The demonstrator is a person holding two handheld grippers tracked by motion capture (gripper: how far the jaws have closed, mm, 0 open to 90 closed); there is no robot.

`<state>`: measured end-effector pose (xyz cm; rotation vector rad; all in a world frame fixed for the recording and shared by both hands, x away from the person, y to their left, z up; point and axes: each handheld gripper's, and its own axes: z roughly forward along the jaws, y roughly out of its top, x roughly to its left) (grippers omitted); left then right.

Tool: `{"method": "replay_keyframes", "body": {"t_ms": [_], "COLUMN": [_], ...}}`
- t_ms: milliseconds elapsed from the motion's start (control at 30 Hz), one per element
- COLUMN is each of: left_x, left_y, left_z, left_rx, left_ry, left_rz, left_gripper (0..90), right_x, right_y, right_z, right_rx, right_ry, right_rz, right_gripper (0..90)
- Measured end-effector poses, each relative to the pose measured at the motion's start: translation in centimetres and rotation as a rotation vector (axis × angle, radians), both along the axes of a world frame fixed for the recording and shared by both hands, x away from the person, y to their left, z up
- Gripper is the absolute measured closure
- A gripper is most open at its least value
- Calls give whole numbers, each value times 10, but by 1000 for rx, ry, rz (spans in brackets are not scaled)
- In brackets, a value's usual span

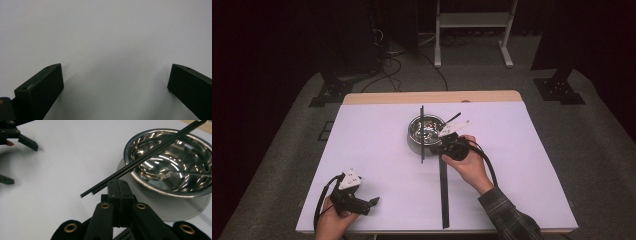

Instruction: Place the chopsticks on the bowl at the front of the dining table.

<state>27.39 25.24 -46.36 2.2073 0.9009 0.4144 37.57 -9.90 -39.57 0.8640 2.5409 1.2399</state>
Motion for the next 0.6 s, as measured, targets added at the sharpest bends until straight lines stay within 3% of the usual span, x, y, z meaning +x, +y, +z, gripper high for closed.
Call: {"method": "replay_keyframes", "body": {"t_ms": [267, 600], "left_x": [0, 0], "left_y": [0, 0], "left_z": [0, 0], "left_rx": [-2, -4], "left_ry": [-2, -1], "left_rz": [3, 2], "left_gripper": [0, 0], "right_x": [-17, -30], "right_y": [1, 23], "right_z": [-8, -19], "right_rx": [-11, -51], "right_ry": [3, 14], "right_rz": [57, 137], "right_gripper": [900, 900]}}
